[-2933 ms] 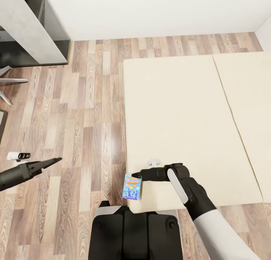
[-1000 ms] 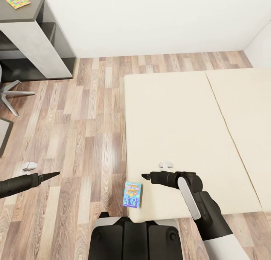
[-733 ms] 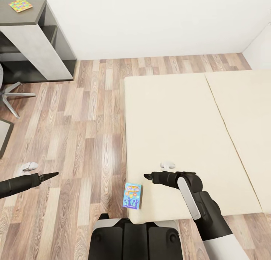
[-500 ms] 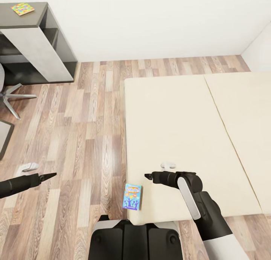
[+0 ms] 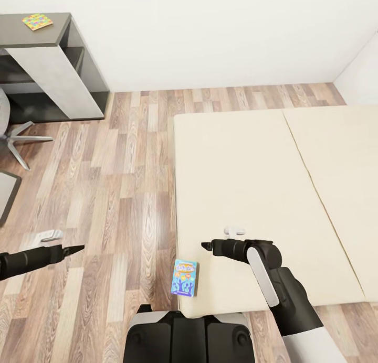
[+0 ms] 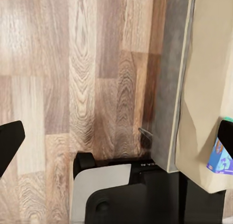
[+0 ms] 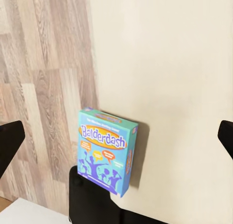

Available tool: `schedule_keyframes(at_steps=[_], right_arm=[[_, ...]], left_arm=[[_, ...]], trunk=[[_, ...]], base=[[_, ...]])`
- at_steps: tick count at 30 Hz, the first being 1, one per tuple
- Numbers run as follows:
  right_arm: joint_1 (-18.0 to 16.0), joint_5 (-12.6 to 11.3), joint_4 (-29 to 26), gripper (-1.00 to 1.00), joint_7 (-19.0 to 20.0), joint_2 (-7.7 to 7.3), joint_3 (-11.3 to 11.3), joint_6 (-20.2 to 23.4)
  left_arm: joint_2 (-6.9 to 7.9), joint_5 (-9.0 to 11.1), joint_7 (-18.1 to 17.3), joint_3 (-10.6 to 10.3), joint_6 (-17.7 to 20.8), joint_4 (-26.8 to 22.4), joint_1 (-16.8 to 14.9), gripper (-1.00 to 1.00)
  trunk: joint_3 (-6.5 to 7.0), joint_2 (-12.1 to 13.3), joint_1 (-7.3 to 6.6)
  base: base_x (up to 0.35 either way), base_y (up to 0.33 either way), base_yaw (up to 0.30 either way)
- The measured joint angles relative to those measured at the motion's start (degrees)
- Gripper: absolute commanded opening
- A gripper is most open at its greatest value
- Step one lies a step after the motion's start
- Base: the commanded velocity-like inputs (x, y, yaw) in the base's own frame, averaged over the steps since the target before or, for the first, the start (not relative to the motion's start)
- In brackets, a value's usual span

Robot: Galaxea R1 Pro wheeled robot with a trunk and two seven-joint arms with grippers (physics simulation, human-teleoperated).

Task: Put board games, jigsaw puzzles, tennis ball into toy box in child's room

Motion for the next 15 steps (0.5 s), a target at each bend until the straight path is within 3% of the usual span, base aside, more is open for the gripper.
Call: schedule_keyframes(at_steps=[4, 11, 15], right_arm=[[0.0, 0.05, 0.19, 1.0, -0.31, 0.13, 0.0, -0.05], [0.0, 0.12, 0.29, 1.0, -2.42, 0.3, 0.05, -0.08], [0.0, 0.16, 0.25, 1.0, -2.69, 0.32, 0.06, -0.08]], left_arm=[[0.0, 0.04, 2.01, -0.13, -0.66, 1.54, -0.02, 1.0], [-1.38, 0.45, 9.36, -0.13, -2.31, 2.45, -0.03, 1.0], [-1.62, 0.52, 10.43, -0.11, -2.41, 2.54, -0.05, 1.0]], trunk=[[0.38, 0.0, 0.0], [1.04, 0.0, 0.0], [1.42, 0.0, 0.0]], base=[[0.0, 0.0, 0.0], [0.0, 0.0, 0.0], [0.0, 0.0, 0.0]])
